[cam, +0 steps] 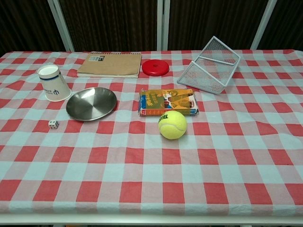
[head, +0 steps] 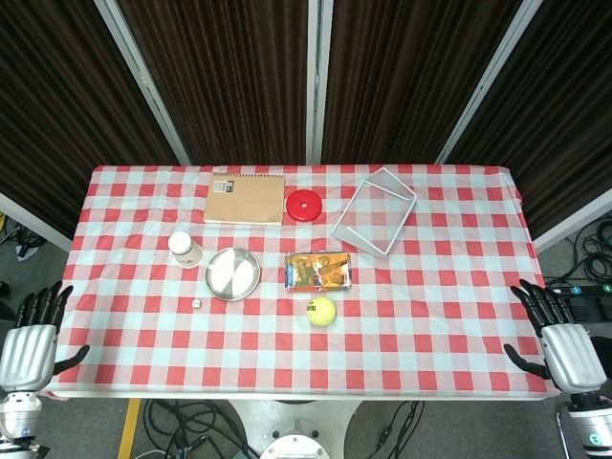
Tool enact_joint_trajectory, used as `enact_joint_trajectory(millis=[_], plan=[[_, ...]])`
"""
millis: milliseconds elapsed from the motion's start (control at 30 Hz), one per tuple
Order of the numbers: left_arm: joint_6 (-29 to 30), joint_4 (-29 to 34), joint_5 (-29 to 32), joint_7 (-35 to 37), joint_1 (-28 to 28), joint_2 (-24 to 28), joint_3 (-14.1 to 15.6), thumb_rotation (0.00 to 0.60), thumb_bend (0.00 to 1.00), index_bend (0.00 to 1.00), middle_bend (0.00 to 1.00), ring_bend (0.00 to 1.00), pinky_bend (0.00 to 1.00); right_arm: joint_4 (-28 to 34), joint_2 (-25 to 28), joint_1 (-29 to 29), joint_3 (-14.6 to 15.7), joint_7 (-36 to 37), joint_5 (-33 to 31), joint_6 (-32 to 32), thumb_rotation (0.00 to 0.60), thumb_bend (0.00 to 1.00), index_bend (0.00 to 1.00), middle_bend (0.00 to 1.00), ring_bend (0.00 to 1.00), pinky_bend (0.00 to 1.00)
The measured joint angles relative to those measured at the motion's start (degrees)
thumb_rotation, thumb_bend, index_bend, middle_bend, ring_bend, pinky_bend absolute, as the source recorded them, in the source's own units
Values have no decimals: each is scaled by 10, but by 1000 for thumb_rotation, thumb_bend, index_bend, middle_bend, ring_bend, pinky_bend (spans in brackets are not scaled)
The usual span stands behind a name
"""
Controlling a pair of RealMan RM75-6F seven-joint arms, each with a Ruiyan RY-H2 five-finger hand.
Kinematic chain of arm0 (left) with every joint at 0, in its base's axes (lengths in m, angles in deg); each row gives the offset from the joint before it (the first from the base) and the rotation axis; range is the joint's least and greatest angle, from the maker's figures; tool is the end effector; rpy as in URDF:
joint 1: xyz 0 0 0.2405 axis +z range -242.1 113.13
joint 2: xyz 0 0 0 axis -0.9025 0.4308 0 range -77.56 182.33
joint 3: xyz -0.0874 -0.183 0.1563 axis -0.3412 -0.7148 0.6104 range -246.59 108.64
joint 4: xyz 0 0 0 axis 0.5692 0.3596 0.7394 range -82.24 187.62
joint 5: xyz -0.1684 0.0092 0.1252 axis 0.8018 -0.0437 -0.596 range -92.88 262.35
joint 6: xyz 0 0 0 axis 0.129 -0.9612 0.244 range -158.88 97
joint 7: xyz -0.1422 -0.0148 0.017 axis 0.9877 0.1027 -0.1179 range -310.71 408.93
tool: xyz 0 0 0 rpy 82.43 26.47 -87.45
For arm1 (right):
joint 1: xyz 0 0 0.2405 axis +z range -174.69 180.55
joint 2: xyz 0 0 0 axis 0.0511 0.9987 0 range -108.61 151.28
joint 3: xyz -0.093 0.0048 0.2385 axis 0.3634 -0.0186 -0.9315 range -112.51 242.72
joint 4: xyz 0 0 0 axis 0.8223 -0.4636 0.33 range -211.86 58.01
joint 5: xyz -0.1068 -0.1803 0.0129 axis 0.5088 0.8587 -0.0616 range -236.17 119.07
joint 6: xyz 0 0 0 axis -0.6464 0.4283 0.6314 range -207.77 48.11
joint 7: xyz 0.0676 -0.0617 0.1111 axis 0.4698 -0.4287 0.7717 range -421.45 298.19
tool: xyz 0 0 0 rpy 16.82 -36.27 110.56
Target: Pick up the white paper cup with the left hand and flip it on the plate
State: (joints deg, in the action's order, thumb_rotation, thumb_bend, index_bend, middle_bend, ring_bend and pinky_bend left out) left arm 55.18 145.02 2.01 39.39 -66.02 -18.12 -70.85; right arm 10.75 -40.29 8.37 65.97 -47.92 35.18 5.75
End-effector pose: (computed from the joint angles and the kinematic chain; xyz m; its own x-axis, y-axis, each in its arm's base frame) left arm -0.3179 0.1582 0.1258 0.4443 0.0432 0.8949 0.8899 0.0936 -0.4463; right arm -0.3163 -0.1706 0.1655 0.3033 -0.0764 0.9498 -0.9472 -0.1325 0.2918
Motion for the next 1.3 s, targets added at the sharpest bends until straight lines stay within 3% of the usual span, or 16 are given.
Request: enact_joint_trajectory(millis=[333,533,633,733,833,933,1067,1100,1167,1300], plan=[[9,1,-4,-5,-1,-2,-4,600,175,32,0,0,6,-1,-9,2,-5,1,-3,2,600,170,0,0,0,0],[5,-5,-15,5,-9,-2,-6,600,172,112,5,0,5,0,-2,-8,-11,-5,-6,25,600,168,0,0,0,0],[-11,-9,-26,28,-24,1,-8,600,162,164,78,5,11,4,4,-11,-16,-9,-9,32,600,168,0,0,0,0],[-41,-13,-37,54,-50,4,-11,600,158,231,196,96,40,8,9,-9,-19,-12,-8,32,600,168,0,0,0,0],[-84,-18,-46,80,-81,6,-14,600,157,313,311,239,144,10,11,-6,-19,-12,-6,28,600,169,0,0,0,0],[-137,-29,-49,104,-115,4,-17,600,158,344,408,370,313,11,10,-1,-20,-13,-6,21,600,169,0,0,0,0],[-207,-61,-39,130,-168,-21,-27,600,158,360,676,664,739,16,9,4,-22,-19,-8,13,600,168,0,8,0,0],[-219,-69,-34,135,-177,-31,-30,600,160,367,727,714,803,19,9,5,-23,-24,-8,11,600,168,0,10,0,0],[-246,-89,-22,150,-198,-54,-37,600,165,378,796,783,873,24,11,7,-24,-30,-9,9,600,168,0,12,0,0],[-287,-126,-3,173,-230,-92,-44,600,170,395,827,811,890,34,18,5,-25,-39,-15,9,600,168,0,13,0,0]])
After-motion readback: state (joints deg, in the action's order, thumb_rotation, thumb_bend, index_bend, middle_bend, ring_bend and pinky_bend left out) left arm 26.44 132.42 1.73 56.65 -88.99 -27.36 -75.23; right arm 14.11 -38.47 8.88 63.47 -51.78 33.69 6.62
